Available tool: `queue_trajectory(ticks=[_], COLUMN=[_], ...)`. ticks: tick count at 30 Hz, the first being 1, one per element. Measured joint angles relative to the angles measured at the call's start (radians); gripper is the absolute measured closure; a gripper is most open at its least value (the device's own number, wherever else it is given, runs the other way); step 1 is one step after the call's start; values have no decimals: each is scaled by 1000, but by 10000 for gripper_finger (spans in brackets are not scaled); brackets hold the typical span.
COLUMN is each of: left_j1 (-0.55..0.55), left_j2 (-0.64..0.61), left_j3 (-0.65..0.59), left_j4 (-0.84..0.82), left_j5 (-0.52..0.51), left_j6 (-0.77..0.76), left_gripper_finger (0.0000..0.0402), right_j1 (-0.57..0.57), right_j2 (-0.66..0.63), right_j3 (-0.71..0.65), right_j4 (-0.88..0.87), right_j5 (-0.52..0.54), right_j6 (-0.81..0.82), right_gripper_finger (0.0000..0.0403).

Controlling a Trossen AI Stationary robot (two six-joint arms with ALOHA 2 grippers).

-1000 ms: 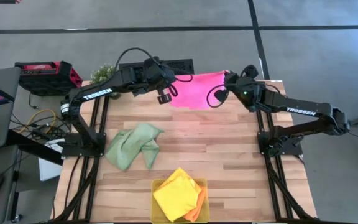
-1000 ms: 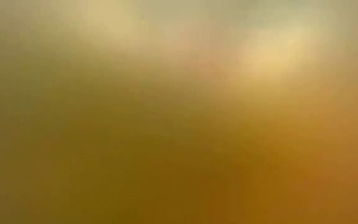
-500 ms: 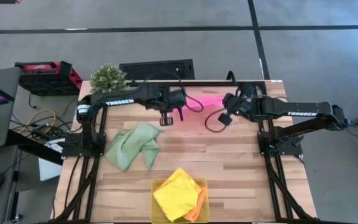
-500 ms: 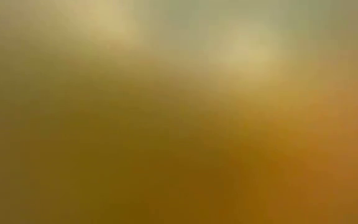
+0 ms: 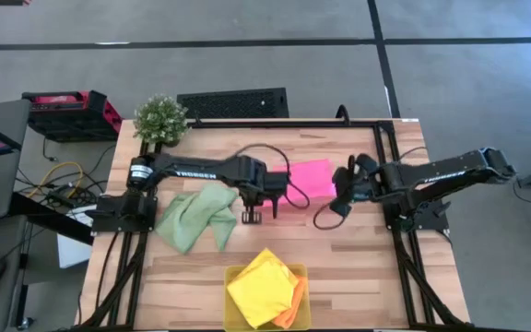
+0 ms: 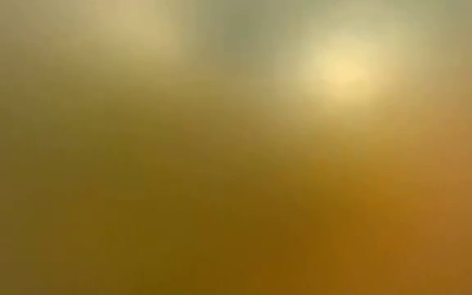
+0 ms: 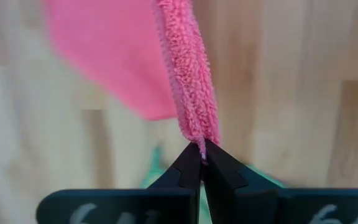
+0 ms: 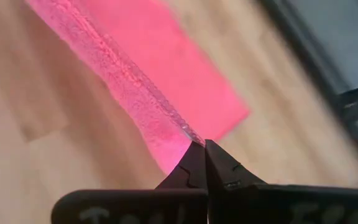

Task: Fold microfiber towels
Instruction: Fold the pink microfiber cloth

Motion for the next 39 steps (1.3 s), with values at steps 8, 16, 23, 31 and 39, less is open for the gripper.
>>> queue_trajectory(ticks=[8, 16, 23, 31, 39], left_j1=[-77, -97, -49, 28, 85], left_j2=[118, 141, 141, 149, 191], left_j3=[0, -1, -2, 1, -3], left_j4=[50, 90, 86, 93, 77], left_j5=[71, 54, -104, -128, -126], left_j6=[5, -52, -151, -219, -210], left_gripper_finger=[401, 401, 401, 401, 401], right_j1=[143, 182, 71, -91, -217], right_j2=[10, 13, 20, 120, 217], right_j3=[-108, -130, -131, -130, -129], right_j4=[27, 30, 30, 73, 230], right_j5=[-129, -136, -47, 14, 25], right_j6=[190, 225, 217, 133, -59], right_gripper_finger=[401, 401, 400, 400, 400])
